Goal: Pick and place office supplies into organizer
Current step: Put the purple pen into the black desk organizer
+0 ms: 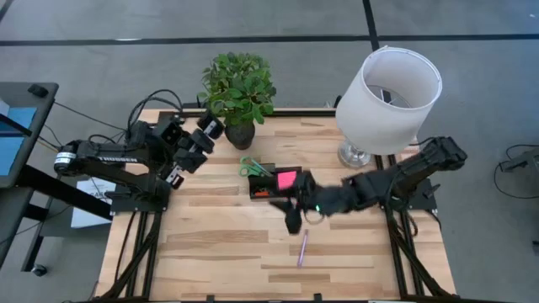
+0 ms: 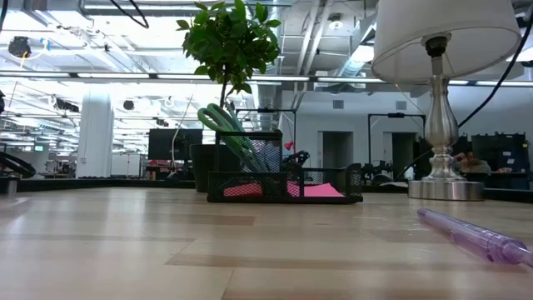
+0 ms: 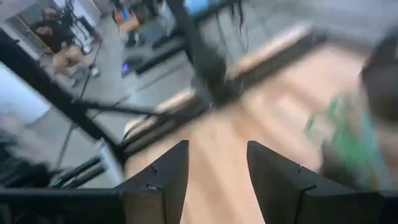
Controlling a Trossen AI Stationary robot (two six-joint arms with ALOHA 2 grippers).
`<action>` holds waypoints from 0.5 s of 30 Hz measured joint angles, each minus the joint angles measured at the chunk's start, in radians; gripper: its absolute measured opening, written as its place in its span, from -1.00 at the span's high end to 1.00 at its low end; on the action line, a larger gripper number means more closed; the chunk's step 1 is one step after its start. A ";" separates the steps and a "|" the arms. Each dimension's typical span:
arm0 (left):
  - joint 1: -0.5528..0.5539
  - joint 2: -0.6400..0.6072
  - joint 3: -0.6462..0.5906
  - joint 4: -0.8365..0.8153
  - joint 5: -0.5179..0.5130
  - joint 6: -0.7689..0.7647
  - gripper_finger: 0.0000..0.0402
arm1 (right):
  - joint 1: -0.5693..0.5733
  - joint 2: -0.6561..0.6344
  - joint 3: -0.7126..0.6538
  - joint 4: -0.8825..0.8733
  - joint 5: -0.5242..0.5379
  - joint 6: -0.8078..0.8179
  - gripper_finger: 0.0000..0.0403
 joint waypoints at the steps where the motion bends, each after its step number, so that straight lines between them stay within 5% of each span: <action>1: 0.000 0.000 0.000 -0.037 0.000 -0.020 0.65 | 0.025 0.007 0.000 -0.028 -0.002 0.057 0.24; 6: -0.034 0.000 0.000 -0.377 -0.003 -0.049 0.65 | 0.129 0.049 -0.002 -0.149 -0.019 0.357 0.33; 11: -0.115 0.001 0.000 -0.792 -0.038 0.096 0.65 | 0.200 0.067 -0.002 -0.242 -0.096 0.405 0.40; 15: -0.190 0.005 -0.001 -0.951 -0.093 0.176 0.65 | 0.229 0.066 -0.002 -0.293 -0.127 0.527 0.45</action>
